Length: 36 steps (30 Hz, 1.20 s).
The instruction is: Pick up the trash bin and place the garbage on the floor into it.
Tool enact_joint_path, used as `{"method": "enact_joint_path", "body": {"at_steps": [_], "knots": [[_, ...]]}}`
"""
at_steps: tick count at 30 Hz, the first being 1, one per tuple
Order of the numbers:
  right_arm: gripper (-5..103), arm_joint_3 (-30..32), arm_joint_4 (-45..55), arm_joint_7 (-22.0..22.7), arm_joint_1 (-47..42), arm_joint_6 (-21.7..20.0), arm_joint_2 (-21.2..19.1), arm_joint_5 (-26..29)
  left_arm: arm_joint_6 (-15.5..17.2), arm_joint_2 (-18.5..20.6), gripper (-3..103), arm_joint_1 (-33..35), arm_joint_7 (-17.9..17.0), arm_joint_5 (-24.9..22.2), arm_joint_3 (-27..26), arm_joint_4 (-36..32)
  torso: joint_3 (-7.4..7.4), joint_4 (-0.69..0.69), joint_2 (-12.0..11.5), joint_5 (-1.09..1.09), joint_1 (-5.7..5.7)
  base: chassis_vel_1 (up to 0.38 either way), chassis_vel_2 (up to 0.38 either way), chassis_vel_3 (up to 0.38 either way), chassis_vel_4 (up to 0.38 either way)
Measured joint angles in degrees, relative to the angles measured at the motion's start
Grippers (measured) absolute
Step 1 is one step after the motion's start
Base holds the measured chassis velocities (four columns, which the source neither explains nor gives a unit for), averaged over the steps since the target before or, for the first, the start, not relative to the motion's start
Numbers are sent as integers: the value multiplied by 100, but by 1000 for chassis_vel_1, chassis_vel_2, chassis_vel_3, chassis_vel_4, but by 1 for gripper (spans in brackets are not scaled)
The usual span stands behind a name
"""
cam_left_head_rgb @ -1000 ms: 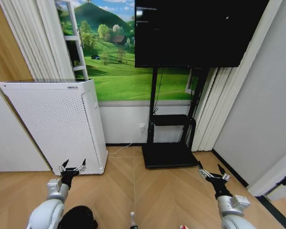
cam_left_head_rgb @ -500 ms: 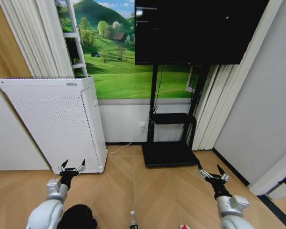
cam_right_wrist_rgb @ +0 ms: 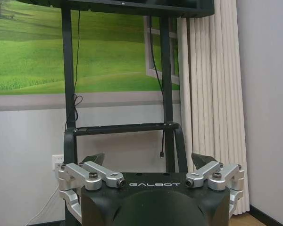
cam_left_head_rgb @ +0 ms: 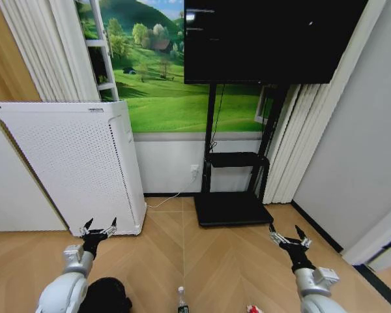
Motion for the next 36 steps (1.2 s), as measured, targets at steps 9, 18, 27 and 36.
{"method": "enact_joint_path", "body": {"at_steps": [9, 18, 27, 36], "knots": [[100, 1, 8, -9, -12, -3, 12, -42, -5, -5, 100, 23, 2, 0, 0, -9, -127, 0, -189, 0, -62, 0, 0, 0, 0], [100, 14, 25, -13, -47, 9, 19, -50, -7, -6, 100, 60, 6, 0, -3, -53, -271, 0, -393, 0, -120, 0, 0, 0, 0], [100, 7, 24, -24, -56, 20, 21, -66, -7, -9, 100, 76, 8, -17, -1, -60, -425, 0, -613, 0, -186, 0, 0, 0, 0], [100, -12, 16, -26, -53, 32, 37, -151, -5, 16, 100, 67, 8, -28, 13, -39, -537, 0, -775, 0, -236, 0, 0, 0, 0]]}}
